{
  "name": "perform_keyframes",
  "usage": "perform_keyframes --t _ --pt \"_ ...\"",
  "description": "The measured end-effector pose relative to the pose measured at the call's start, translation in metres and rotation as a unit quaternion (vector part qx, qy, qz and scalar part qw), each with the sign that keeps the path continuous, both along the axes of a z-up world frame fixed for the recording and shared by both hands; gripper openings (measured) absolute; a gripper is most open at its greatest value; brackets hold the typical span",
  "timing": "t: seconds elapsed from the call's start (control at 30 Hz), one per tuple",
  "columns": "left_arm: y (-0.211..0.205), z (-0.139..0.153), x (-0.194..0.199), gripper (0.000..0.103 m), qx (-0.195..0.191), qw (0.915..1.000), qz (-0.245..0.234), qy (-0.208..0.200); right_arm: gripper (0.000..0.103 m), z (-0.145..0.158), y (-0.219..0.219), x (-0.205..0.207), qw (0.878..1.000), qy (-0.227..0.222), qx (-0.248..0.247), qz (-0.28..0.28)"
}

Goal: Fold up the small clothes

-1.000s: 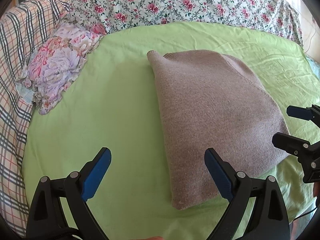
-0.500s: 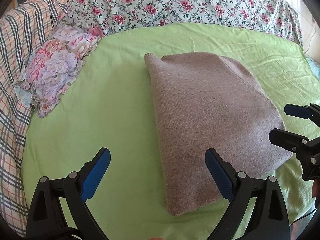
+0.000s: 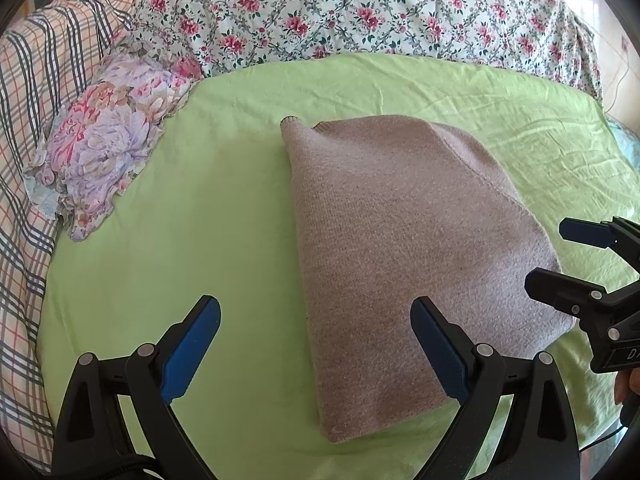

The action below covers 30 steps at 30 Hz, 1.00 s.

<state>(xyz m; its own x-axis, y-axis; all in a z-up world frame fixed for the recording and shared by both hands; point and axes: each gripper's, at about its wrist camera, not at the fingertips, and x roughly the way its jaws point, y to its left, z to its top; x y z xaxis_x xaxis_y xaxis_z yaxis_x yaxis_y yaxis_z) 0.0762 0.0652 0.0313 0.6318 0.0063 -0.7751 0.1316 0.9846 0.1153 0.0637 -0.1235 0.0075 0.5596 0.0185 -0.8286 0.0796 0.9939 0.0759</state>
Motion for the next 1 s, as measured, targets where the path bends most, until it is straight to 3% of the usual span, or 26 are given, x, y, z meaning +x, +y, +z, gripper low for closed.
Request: perform_keyframes --t 1.0 --pt "-0.0049 -0.0035 0.0014 0.096 -0.006 1.0 0.003 0.006 0.095 -0.0004 0.0041 0.0002 1.0 0.001 0.001 -0.003"
